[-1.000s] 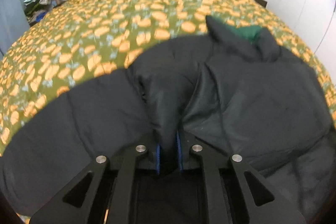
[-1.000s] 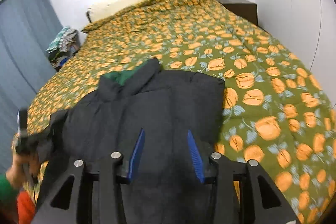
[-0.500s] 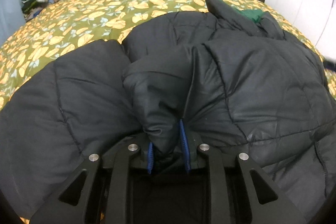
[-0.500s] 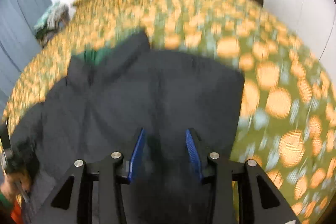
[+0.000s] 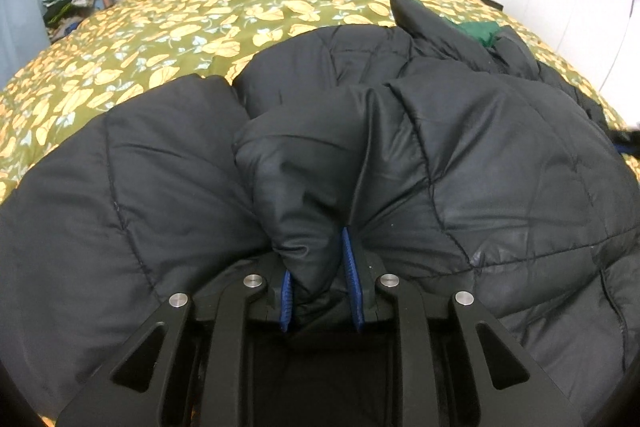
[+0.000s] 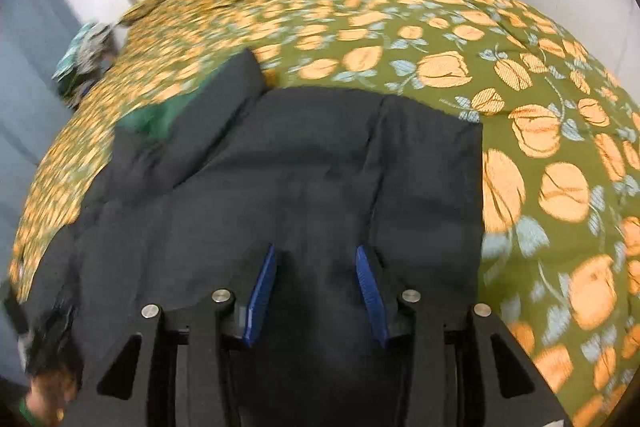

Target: Fold large clothes

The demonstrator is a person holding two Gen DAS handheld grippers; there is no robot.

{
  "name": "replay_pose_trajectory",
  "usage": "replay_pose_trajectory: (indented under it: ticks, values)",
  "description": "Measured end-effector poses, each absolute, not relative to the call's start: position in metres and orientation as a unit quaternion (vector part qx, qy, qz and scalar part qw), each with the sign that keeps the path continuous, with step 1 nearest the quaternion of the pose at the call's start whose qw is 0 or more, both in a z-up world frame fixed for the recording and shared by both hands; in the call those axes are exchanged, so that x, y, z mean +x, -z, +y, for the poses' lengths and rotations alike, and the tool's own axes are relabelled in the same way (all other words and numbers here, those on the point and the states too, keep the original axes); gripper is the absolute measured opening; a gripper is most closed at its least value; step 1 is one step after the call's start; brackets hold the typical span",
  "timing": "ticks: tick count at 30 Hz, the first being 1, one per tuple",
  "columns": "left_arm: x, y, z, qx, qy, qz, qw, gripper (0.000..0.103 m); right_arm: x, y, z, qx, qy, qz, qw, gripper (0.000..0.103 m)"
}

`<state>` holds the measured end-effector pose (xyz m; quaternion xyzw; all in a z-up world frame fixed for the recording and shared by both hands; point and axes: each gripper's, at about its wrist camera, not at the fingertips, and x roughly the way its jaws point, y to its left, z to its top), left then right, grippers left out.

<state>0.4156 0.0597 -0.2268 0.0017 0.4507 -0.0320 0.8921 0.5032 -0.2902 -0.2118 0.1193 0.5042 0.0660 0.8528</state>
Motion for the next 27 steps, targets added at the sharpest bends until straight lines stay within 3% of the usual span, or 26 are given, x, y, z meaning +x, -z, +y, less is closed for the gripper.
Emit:
replay_pose_trajectory:
  ticks: [5,11,13,15,17,18,27]
  values:
    - [0.415,0.227,0.057,0.009,0.028,0.450,0.893,0.022,0.438,0.199,-0.271,0.105,-0.107,0.523,0.839,0.042]
    - [0.417,0.222,0.048,0.048,0.010,0.458,0.888,0.026,0.431,0.240,-0.261,0.106,-0.086,0.545,0.827,0.042]
    - [0.413,0.215,0.045,0.071,-0.005,0.465,0.882,0.035,0.430,0.235,-0.259,0.104,-0.076,0.547,0.827,0.042]
    - [0.402,0.205,0.046,0.082,-0.019,0.471,0.878,0.064,0.424,0.223,-0.259,0.101,-0.064,0.543,0.831,0.045]
    - [0.382,0.191,0.052,0.085,-0.019,0.465,0.881,0.078,0.404,0.201,-0.256,0.103,-0.068,0.527,0.841,0.076]
    - [0.372,0.186,0.056,0.082,-0.014,0.462,0.883,0.084,0.396,0.193,-0.253,0.102,-0.070,0.518,0.846,0.084]
    - [0.286,0.136,0.179,-0.041,-0.047,0.469,0.881,0.089,0.269,0.146,-0.219,0.101,-0.131,0.460,0.873,0.087]
